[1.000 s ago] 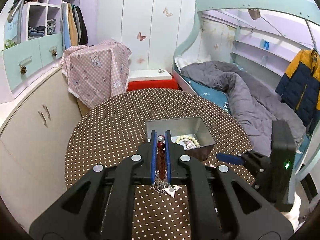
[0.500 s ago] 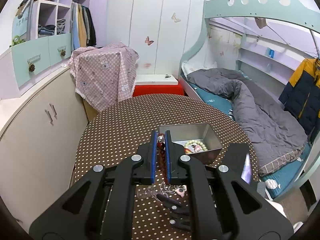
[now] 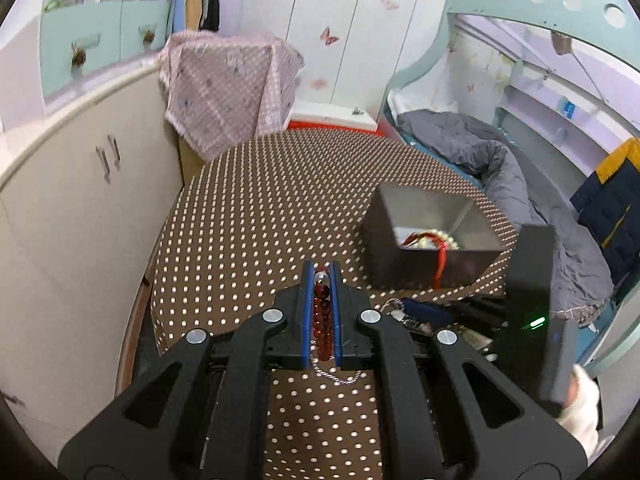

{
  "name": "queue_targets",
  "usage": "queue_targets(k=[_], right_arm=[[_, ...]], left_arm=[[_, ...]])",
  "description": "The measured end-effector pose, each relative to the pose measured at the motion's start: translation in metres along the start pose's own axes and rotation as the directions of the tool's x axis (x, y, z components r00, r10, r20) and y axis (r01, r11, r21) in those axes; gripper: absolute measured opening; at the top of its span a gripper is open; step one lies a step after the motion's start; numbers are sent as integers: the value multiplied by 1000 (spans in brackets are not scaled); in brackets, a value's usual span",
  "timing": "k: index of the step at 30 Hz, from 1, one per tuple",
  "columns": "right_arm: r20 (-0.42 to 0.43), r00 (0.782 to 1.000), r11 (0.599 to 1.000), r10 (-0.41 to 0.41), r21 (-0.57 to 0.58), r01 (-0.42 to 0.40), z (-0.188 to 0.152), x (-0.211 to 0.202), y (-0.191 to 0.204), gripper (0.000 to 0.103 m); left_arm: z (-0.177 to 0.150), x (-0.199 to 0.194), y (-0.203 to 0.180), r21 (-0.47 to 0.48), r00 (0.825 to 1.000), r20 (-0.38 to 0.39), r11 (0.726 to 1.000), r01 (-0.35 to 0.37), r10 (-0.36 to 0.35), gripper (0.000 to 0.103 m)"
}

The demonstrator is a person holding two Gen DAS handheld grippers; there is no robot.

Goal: Organize jewelry
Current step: 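Lift the red bead bracelet with the left tool while the right grasps the silver chain necklace, then carry both held pieces over the tin and open both tools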

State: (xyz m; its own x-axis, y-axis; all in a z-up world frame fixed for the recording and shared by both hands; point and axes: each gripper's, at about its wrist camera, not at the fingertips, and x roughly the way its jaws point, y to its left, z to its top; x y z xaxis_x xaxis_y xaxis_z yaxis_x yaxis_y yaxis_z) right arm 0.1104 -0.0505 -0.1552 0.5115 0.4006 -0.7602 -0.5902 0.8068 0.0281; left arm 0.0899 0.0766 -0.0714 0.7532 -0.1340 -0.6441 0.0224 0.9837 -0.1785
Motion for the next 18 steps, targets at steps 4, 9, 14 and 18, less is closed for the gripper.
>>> queue_targets(k=[4, 9, 14, 18], right_arm=[[11, 1000, 1000, -19, 5, 19, 4, -7, -1, 15], [37, 999, 1000, -28, 1, 28, 3, -20, -1, 15], [77, 997, 999, -31, 13, 30, 2, -39, -3, 15], [134, 990, 999, -33, 23, 31, 6, -62, -7, 15]], left_arm=[[-3, 8, 8, -22, 1000, -16, 1000, 11, -12, 8], [-2, 11, 6, -19, 1000, -12, 1000, 23, -23, 8], [1, 12, 0, -6, 999, -8, 999, 36, -36, 8], [7, 8, -7, 6, 999, 10, 999, 47, -47, 8]])
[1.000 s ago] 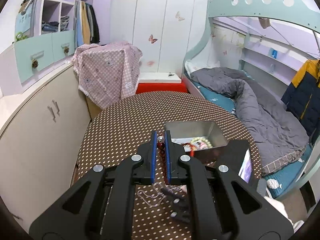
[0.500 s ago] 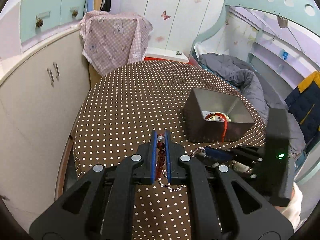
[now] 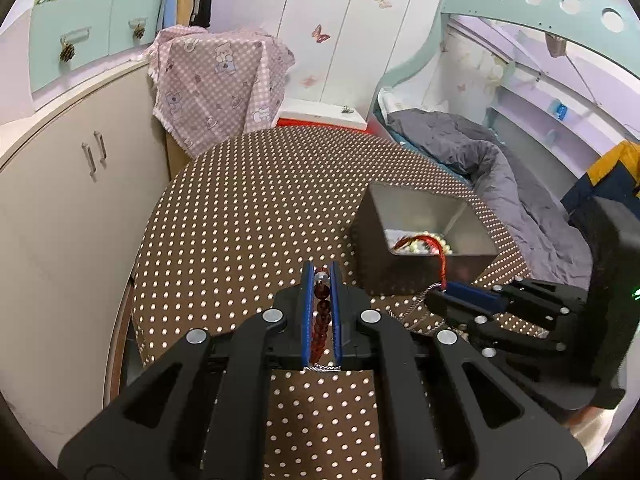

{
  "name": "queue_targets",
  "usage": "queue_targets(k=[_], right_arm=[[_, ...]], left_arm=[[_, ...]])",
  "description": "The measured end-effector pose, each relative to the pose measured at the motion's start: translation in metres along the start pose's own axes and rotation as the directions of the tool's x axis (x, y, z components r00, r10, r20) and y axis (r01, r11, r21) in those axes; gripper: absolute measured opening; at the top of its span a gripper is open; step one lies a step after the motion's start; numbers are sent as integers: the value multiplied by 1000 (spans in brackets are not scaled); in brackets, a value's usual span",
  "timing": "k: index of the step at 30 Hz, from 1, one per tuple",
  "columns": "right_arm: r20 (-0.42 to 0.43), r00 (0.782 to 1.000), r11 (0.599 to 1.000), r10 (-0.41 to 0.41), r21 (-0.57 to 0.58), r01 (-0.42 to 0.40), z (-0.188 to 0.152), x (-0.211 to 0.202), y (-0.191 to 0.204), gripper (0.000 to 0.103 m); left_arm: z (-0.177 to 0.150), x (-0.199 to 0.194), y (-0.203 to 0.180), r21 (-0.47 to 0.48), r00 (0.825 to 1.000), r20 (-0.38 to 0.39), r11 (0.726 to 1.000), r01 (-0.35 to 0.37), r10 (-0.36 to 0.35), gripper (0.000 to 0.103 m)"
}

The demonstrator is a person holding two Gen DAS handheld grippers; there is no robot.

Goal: Organize jewelry
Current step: 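Carry both held pieces over the tin and open both tools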

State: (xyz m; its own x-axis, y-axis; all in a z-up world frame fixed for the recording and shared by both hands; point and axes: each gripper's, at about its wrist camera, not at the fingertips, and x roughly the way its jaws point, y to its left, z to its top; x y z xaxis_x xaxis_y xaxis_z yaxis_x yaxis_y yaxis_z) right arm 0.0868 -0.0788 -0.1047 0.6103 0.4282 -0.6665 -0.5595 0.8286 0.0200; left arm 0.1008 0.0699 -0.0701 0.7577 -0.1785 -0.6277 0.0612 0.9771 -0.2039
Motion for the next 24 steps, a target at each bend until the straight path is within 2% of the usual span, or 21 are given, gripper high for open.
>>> queue_targets(k=[8, 15, 24], right_arm=[[117, 992, 998, -57, 0, 57, 22, -38, -16, 15], [157, 981, 993, -117, -2, 119, 39, -45, -39, 15], [257, 951, 983, -172, -19, 183, 78, -69, -58, 15]], left_arm=[[17, -5, -17, 36, 999, 41, 999, 31, -32, 8], [31, -4, -34, 71, 997, 52, 996, 55, -59, 8], [62, -8, -56, 120, 991, 92, 989, 82, -94, 8]])
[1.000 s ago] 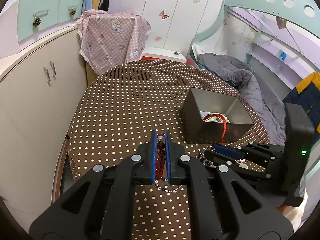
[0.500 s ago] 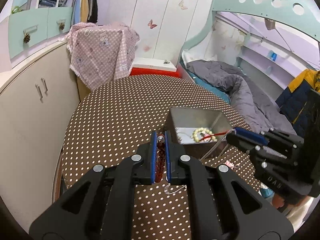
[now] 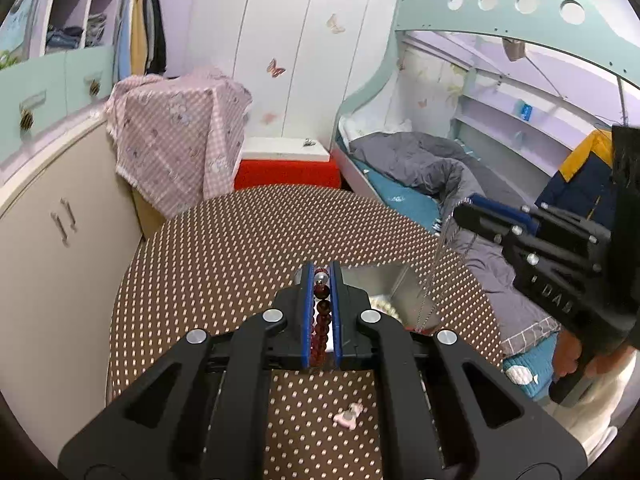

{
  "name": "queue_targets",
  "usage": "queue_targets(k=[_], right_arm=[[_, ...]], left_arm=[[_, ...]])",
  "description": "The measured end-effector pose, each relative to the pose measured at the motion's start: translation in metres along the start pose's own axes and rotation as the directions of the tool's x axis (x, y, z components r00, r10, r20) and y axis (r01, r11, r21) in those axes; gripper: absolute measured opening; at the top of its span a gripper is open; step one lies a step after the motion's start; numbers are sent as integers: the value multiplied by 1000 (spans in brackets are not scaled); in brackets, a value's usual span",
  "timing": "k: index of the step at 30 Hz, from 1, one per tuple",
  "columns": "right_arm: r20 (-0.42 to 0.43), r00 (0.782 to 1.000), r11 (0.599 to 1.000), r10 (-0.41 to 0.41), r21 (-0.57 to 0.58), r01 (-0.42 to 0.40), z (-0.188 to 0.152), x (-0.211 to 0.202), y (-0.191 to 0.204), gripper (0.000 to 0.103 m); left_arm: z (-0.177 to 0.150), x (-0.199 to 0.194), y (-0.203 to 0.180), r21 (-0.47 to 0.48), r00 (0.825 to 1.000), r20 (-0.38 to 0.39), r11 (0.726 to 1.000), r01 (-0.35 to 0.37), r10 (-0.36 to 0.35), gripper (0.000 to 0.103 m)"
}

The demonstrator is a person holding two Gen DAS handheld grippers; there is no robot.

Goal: Organize jewelry
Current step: 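Carry both held pieces over the tin and open both tools, then withdraw both tools from the tin toward the remaining charms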

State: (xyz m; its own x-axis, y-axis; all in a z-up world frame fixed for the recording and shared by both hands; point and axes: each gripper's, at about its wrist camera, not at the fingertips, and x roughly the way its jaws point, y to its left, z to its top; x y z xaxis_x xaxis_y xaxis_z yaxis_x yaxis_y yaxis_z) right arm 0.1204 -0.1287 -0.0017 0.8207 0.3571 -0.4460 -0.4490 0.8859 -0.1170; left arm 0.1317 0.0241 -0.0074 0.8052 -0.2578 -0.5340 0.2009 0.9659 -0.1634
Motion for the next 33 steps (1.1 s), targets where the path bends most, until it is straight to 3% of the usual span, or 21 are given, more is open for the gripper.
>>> queue_targets(k=[14, 19, 23, 26, 27, 28, 30, 33], right_arm=[[109, 994, 998, -26, -53, 32, 41, -18, -17, 15], [44, 999, 999, -6, -39, 7, 26, 2, -19, 15], [-46, 999, 1000, 20, -6, -20, 5, 24, -19, 16], [-99, 994, 999, 49, 27, -47, -8, 36, -21, 24], [-112, 992, 998, 50, 42, -46, -12, 38, -22, 41], [-111, 993, 998, 42, 49, -37, -14, 37, -23, 56], [-102, 995, 998, 19, 60, -13, -16, 33, -28, 61], [-103, 995, 996, 15, 87, -6, -17, 29, -35, 65]], left_arm=[[46, 9, -23, 47, 998, 24, 997, 55, -56, 8], [38, 24, -26, 50, 997, -17, 996, 76, -75, 8], [24, 48, -25, 69, 994, -99, 996, 53, -47, 9], [14, 65, -21, 75, 989, -150, 997, 27, -15, 10], [12, 67, -20, 84, 988, -154, 996, 14, 0, 22], [11, 68, -20, 90, 987, -158, 996, 3, 11, 48], [9, 69, -15, 81, 987, -151, 995, -51, 63, 67], [9, 67, -9, 65, 988, -147, 997, -43, 52, 67]])
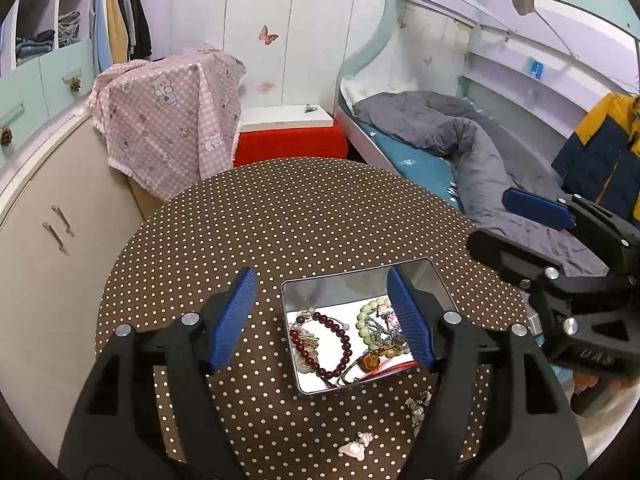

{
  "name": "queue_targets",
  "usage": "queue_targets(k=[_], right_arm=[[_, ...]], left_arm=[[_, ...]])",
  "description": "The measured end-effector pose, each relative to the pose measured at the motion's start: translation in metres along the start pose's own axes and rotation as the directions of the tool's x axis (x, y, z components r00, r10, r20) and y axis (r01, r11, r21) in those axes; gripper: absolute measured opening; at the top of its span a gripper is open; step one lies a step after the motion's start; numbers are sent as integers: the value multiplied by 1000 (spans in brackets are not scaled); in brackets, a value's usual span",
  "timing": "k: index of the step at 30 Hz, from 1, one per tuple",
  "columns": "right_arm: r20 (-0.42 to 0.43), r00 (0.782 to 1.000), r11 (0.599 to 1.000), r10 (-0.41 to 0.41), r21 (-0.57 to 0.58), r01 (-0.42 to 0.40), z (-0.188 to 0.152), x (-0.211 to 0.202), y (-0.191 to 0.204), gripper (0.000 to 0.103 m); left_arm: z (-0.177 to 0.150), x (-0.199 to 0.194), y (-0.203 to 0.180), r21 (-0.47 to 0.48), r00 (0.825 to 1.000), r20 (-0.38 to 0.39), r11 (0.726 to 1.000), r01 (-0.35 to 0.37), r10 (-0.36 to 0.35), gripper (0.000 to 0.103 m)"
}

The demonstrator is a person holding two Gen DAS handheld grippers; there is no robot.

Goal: Organize jewelry
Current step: 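Withdraw both tools from the tin toward the remaining charms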

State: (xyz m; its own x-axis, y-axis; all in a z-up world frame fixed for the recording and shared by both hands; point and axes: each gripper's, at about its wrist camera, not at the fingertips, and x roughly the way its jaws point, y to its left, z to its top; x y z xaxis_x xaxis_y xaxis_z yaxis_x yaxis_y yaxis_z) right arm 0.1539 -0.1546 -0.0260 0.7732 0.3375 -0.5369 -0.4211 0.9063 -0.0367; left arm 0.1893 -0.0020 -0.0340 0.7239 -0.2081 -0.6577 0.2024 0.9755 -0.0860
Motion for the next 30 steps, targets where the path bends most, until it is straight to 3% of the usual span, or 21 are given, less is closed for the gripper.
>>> queue_targets(k=[18, 30], right_arm=[[-17, 1000, 1000, -16, 25, 17, -15, -9, -9, 66], [-43, 999, 996, -31, 81, 35, -48, -26, -11, 73]], left_arm=[[-11, -9, -8, 5, 1000, -8, 1000, -18, 18, 67], [-52, -16, -8, -8, 998, -62, 1000, -13, 12, 71]])
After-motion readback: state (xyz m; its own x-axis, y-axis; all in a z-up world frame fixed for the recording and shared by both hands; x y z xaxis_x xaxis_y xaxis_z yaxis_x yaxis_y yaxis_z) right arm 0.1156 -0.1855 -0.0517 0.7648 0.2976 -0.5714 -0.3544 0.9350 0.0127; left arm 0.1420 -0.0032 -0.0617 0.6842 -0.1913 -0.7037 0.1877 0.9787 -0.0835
